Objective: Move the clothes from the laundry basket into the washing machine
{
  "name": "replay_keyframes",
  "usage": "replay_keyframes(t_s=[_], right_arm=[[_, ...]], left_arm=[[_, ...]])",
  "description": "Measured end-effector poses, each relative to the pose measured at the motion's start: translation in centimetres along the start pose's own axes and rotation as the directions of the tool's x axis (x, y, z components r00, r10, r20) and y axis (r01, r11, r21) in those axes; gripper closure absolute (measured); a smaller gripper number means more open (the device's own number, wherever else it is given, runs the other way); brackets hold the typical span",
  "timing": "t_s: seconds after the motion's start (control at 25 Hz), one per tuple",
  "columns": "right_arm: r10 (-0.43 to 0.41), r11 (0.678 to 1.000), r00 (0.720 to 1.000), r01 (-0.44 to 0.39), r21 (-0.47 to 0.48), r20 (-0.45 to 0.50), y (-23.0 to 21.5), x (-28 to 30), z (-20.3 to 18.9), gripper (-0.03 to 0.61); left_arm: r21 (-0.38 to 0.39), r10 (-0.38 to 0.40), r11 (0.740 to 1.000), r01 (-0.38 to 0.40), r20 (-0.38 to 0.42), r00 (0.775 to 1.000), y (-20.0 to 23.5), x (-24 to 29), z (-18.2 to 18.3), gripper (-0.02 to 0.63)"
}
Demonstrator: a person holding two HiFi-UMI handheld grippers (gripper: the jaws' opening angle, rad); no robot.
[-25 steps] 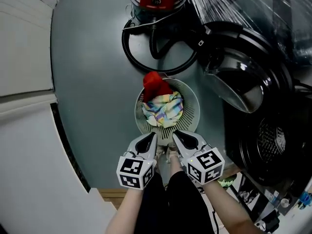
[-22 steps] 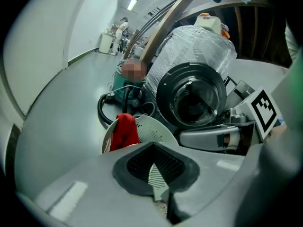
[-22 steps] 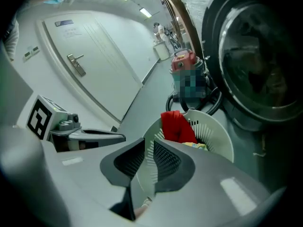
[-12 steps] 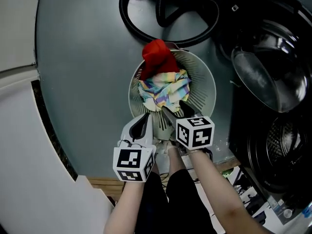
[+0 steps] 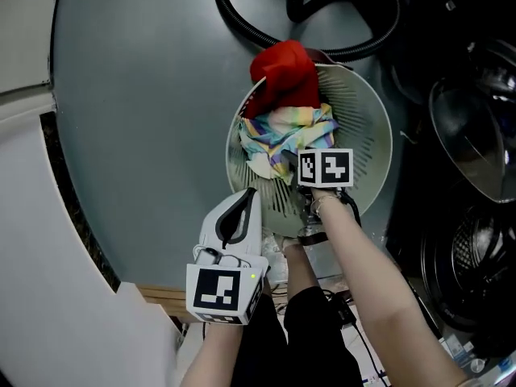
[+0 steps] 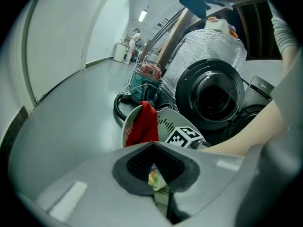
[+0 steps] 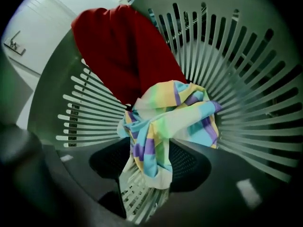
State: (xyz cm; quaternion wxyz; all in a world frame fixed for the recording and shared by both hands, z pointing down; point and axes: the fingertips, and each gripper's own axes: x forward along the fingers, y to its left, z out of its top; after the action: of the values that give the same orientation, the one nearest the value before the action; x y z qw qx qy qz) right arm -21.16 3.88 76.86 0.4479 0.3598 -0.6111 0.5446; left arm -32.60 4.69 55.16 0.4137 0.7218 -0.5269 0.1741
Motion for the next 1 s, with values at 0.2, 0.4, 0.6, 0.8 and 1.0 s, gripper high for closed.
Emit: replay_keyframes(t_s=[0.2, 0.4, 0.6, 0.8, 1.0], right_arm=[[-0.048, 0.998, 0.999, 0.047, 0.034, 0.024, -0.8, 0.3, -0.5, 0.541], [0.02, 1.0, 0.985, -0.021, 0.004, 0.174, 1.1, -3.3, 0.4, 0.541], [0.121, 0.991, 0.934, -0.13, 0.005, 0.337, 3.1, -10.0, 0.7, 0.542], [0.247, 0.962, 0.846, -0.273, -0.015, 0.473, 4.6, -18.9, 0.6, 0.543], [0.278, 0.943, 0.748, -0.332, -0.024, 0.603, 5.8, -28.6, 1.6, 0.541]], left_arm=[[-0.037, 0.015, 0.999, -0.015, 0.008, 1.0, 0.6, -0.6, -0.5, 0.612], [-0.012, 0.007, 1.0, -0.007, -0.008, 1.0, 0.4, -0.5, -0.5, 0.612], [0.038, -0.068, 0.997, 0.07, -0.051, 0.996, -1.8, -0.1, 0.2, 0.582], [0.15, -0.185, 0.966, 0.211, -0.172, 0.968, -6.2, 0.1, 1.2, 0.425], [0.25, -0.267, 0.909, 0.334, -0.267, 0.926, -10.5, 0.0, 3.1, 0.326]])
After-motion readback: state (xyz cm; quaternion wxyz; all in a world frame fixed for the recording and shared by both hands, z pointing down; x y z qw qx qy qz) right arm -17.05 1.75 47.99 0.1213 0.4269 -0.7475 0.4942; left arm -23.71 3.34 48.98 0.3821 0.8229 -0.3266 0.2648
